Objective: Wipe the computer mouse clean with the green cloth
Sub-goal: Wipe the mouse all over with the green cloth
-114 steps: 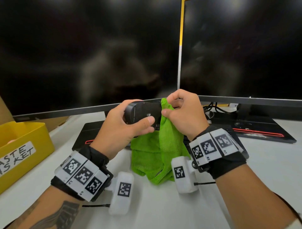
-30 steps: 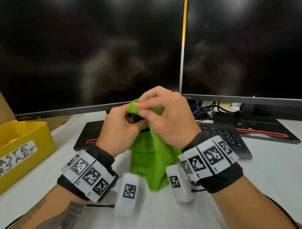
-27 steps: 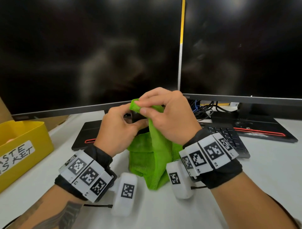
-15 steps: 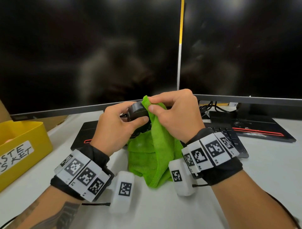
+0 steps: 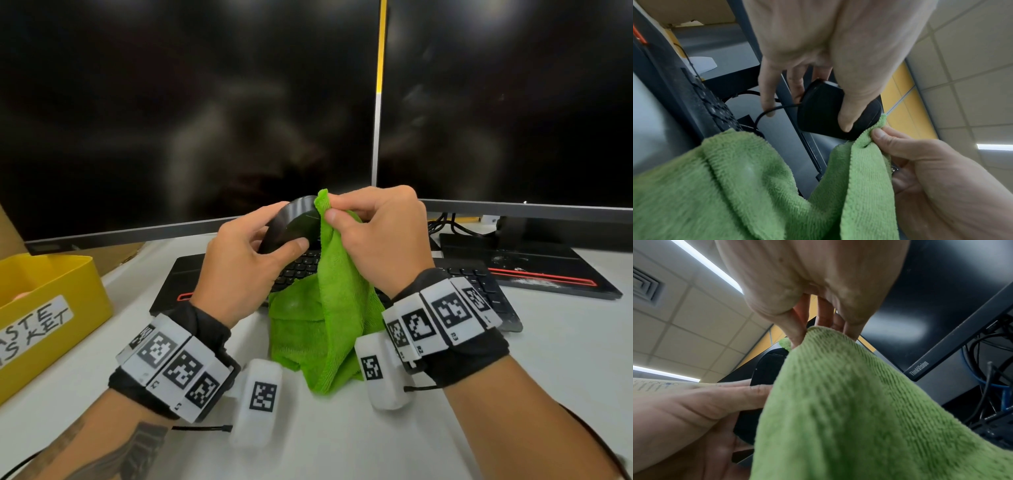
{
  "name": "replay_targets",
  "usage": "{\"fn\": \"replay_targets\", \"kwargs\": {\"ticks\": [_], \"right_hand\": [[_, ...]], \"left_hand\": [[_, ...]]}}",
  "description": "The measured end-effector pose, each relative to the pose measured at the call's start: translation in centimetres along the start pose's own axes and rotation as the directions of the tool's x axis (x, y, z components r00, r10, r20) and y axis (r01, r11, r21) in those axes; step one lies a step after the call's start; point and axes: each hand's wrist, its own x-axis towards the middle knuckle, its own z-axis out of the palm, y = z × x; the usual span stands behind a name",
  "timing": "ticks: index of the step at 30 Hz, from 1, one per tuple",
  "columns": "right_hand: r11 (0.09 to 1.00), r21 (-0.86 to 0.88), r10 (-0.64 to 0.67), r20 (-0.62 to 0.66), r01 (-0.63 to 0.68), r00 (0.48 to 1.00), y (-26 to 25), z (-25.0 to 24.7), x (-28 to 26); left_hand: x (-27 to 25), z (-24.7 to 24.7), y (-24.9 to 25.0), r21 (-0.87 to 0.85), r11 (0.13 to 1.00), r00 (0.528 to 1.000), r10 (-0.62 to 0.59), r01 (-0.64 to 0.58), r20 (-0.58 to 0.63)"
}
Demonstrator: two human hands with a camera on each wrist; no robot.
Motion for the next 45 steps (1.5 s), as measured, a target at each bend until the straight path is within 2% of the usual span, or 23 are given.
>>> {"fn": "replay_targets", "kwargs": {"ticks": [4,8,12,16,19,22,24,27,29,35,38,42,45], "right_hand": [[0.992,-0.016,-0.123,-0.009,0.123,0.992,-0.4,0.3,-0.2],[0.971,-0.073,-0.215,0.151,0.228,0.965,-1.4,1.0,-0.8],[0.964,-0.148,-0.167,0.317,0.223,0.934,-1.8,1.2,-1.1],[0.962,-0.210,-0.099,0.327,0.174,0.940,-1.7,0.5,-0.8],[0.980,-0.188,-0.019,0.225,0.063,0.974,-1.5,-0.3,-0.2],[0.977,-0.210,0.060,0.154,-0.027,0.986,-1.1,-1.0,0.3],[0.980,-0.196,0.063,0.189,-0.025,0.980,-1.2,-1.0,0.1],[0.985,-0.165,-0.002,0.295,0.052,0.956,-1.7,-0.3,-0.6],[0.988,-0.145,0.000,0.307,0.047,0.952,-1.7,-0.1,-0.7],[0.981,-0.044,0.196,0.247,-0.191,0.949,-0.7,-0.5,0.1],[0.959,-0.056,0.284,0.164,-0.279,0.945,0.5,-0.8,0.7],[0.899,0.153,0.398,0.104,-0.410,0.912,1.1,-1.3,0.9],[0.787,0.412,0.432,0.163,-0.459,0.887,0.2,-1.7,1.4]], "left_hand": [[0.1,-0.1,-0.2,0.075,0.997,0.999,0.035,-0.037,0.034],[-0.2,-0.1,0.0,0.173,0.983,0.997,0.055,-0.065,0.060],[-0.5,-0.1,0.4,0.305,0.951,0.998,0.046,-0.059,0.049],[-0.5,-0.1,0.5,0.309,0.950,0.998,0.032,-0.047,0.055],[-0.4,-0.2,0.5,0.321,0.944,0.995,0.047,-0.071,0.083],[-0.4,-0.3,0.6,0.320,0.943,0.994,0.065,-0.089,0.086],[-0.4,-0.3,0.5,0.321,0.942,0.993,0.062,-0.093,0.104],[-0.5,-0.3,0.3,0.291,0.954,0.990,0.034,-0.073,0.137],[-0.5,-0.4,0.3,0.283,0.956,0.990,0.034,-0.073,0.138],[-0.5,-0.3,0.8,0.305,0.949,0.987,0.028,-0.076,0.157],[-0.4,-0.7,0.7,0.272,0.960,0.993,0.033,-0.063,0.114],[-0.1,-0.9,0.3,0.209,0.975,0.994,0.061,-0.078,0.091],[-0.1,-0.7,0.2,0.147,0.977,0.985,0.140,-0.154,0.099]]}}
